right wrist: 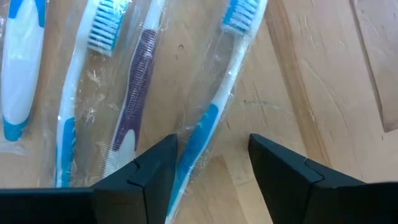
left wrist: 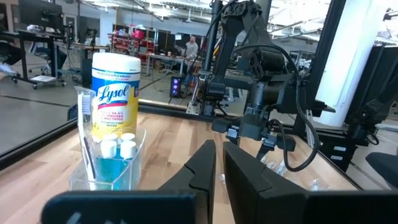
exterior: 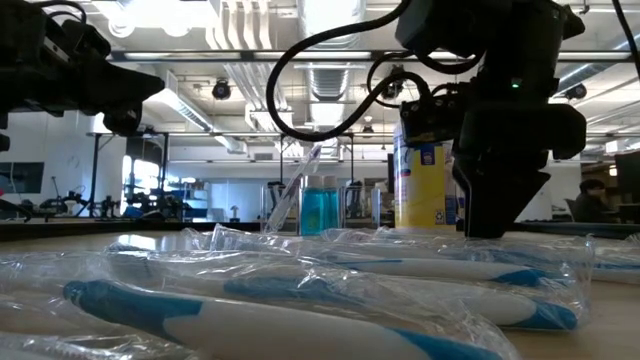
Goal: Pick & Place toothbrushing station
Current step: Put the blue toothbrush into the left section of the transparent organizer
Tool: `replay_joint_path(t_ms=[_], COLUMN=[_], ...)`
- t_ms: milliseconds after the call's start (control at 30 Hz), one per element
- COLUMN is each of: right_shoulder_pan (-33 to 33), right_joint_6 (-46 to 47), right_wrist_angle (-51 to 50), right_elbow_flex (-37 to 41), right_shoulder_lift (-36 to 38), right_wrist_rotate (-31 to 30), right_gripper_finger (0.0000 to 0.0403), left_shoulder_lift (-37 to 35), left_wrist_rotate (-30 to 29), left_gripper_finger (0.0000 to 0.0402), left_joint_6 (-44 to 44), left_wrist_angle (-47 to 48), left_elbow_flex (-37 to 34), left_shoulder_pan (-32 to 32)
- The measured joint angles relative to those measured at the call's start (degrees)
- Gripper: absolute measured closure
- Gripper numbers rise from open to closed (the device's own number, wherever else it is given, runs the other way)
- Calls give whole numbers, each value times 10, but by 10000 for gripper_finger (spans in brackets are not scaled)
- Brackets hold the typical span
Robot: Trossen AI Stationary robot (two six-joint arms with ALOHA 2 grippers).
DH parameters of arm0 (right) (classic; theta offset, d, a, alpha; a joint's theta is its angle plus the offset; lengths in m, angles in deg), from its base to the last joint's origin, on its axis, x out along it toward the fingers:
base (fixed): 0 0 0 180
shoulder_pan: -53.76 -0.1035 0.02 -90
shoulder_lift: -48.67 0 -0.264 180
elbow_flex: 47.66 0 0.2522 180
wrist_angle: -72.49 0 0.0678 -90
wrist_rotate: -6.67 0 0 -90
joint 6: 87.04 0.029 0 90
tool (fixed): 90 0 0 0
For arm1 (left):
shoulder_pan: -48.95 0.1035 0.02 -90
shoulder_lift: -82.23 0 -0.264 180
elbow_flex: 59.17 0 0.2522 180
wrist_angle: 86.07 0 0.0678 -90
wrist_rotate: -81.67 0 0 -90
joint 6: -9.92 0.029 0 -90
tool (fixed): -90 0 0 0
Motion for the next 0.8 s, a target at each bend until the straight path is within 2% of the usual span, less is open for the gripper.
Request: replay_joint_path(t_ms=[200,500,667,800], right_shoulder_pan=[0,1,0,-6], right_joint_6=[-28,-64,-81,-92], right_wrist_angle=[-7,-34,-42,-40], right_elbow_flex=[-13,-46,-55,-54], right_shoulder_lift=[-1,5,44,104], right_wrist_rotate=[0,-21,-58,-76], right_gripper_finger=[242,379,387,388], left_shoulder_lift=[0,0,0,0], left_wrist_rotate=[0,0,0,0], left_gripper_finger=[369,368,368,372], left_joint_6=[0,0,-5,-10], left_wrist_angle=[0,0,0,0], left_elbow_flex=[0,0,0,0], left_shoulder_pan=[0,0,0,0])
